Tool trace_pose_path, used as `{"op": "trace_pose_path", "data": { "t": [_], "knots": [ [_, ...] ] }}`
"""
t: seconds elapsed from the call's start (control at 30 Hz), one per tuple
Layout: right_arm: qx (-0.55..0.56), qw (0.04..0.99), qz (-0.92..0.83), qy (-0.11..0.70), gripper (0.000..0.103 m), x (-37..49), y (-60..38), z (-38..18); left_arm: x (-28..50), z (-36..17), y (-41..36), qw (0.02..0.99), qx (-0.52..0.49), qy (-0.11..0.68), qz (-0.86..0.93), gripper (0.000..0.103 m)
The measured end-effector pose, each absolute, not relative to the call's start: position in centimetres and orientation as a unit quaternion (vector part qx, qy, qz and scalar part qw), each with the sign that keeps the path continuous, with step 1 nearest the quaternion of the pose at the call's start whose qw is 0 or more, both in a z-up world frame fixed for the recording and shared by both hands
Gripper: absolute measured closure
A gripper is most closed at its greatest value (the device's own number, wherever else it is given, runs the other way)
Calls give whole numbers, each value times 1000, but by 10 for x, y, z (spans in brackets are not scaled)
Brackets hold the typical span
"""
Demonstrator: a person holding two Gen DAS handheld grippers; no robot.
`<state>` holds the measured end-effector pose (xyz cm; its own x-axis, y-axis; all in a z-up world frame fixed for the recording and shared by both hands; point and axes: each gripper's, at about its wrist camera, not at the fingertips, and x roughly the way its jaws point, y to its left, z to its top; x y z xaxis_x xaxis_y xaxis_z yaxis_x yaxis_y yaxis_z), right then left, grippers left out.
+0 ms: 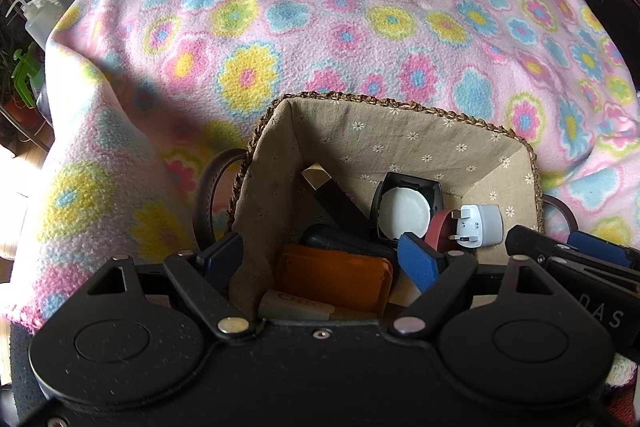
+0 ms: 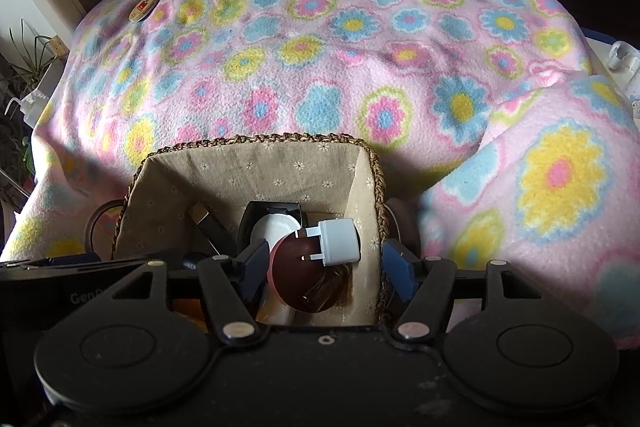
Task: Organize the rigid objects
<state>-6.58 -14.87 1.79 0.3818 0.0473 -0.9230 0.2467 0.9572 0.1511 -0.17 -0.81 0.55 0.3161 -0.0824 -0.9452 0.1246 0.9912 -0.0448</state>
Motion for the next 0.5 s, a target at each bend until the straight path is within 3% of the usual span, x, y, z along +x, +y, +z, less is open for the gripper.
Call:
{"op": "trace_pose_path", "data": {
  "t": [0.5],
  "knots": [
    [132,821,-61,552,38,-66,-148,18,-2,6,-8,811,18,581,-64,23]
  ]
}}
